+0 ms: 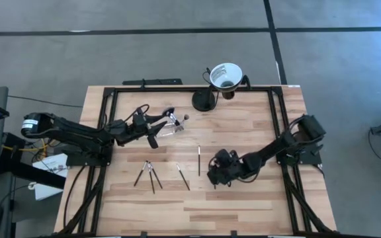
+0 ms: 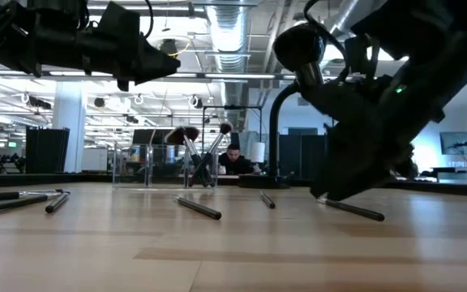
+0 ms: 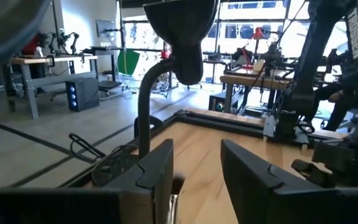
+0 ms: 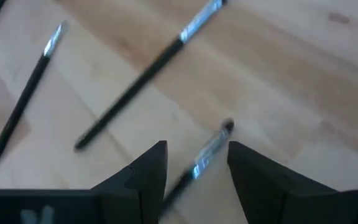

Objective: Put items in baskets/containers
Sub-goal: Put the black eyeshadow brush into the transparent organizer

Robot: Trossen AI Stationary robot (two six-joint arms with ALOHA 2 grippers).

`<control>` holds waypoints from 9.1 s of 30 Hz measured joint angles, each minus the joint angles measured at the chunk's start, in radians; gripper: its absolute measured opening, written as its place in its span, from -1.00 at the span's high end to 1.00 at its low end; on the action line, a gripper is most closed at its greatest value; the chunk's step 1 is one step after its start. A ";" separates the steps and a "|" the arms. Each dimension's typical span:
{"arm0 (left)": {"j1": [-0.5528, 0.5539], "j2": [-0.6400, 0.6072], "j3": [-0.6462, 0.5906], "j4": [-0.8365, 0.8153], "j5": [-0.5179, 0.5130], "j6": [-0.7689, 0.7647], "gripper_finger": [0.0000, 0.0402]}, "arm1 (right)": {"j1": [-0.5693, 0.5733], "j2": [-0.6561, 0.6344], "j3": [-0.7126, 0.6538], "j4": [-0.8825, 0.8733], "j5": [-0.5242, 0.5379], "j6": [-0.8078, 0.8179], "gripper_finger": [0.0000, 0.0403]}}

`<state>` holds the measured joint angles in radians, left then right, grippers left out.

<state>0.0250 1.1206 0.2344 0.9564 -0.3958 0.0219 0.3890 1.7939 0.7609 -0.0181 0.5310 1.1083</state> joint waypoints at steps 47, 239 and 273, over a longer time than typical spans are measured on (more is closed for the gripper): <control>0.000 -0.002 -0.001 0.012 0.030 -0.073 0.37 | -0.066 -0.228 0.043 0.940 0.110 -1.410 0.99; -0.248 -0.308 0.000 0.009 0.052 0.093 0.37 | -0.141 0.251 0.198 0.101 0.095 -0.420 0.93; -0.248 -0.308 0.000 0.008 0.052 0.093 0.37 | 0.057 0.075 -0.220 0.697 0.285 -0.587 0.24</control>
<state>-0.2226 0.8127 0.2340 0.9639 -0.3437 0.1154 0.4455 1.8694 0.5409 0.6792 0.8159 0.5213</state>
